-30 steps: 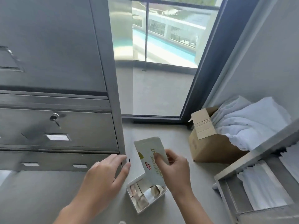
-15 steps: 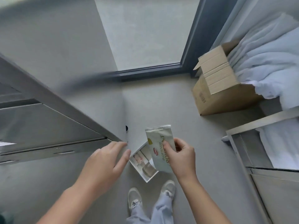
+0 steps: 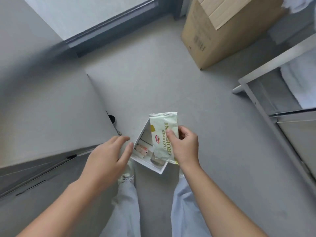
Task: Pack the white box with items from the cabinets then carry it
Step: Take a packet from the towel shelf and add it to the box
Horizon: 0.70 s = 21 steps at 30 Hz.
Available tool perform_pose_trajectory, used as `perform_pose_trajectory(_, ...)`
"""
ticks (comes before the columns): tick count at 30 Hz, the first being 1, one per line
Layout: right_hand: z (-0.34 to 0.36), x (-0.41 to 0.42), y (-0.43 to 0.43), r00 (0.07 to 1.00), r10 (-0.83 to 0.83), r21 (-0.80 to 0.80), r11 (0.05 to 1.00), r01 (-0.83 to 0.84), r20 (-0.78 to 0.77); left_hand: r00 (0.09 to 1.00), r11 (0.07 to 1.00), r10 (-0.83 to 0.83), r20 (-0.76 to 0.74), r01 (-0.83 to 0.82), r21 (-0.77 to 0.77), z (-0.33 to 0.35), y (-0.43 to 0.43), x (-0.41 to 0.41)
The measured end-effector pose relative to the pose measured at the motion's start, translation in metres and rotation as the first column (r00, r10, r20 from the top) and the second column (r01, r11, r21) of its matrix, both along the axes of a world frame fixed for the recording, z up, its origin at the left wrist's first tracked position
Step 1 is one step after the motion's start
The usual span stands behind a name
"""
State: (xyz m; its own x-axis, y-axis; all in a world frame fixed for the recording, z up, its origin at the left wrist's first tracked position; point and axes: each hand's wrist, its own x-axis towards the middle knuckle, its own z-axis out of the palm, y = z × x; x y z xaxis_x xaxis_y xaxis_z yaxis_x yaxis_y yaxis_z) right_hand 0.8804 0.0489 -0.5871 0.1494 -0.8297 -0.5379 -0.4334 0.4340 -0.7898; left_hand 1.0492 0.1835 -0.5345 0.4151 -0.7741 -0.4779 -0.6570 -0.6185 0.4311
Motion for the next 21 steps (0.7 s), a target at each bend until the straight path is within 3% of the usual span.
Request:
perform_pose_trajectory(6,-0.124,0.021,0.044,0.984,-0.171,0.14,0.975,0.175,-0.042,0.988,0.986,-0.152,0.01,0.151,0.066,-0.122,0.014,0.014)
perform_pose_trajectory(11,-0.224,0.023,0.066,0.956,-0.271,0.227,0.93,0.29,-0.113,0.988,0.98,-0.152,-0.007,0.151,0.129,-0.213,0.025,0.012)
perform_pose_trajectory(16,-0.3,0.028,0.068,0.957,-0.248,0.221,0.935,0.276,-0.149,0.99,0.979,-0.139,0.024,0.134,0.153,-0.282,0.019,0.018)
perform_pose_trajectory(21,-0.347,0.05,0.062,0.983,-0.111,0.175,0.975,0.136,-0.145,0.992,0.987,-0.117,0.046,0.112,0.116,-0.314,0.011,0.026)
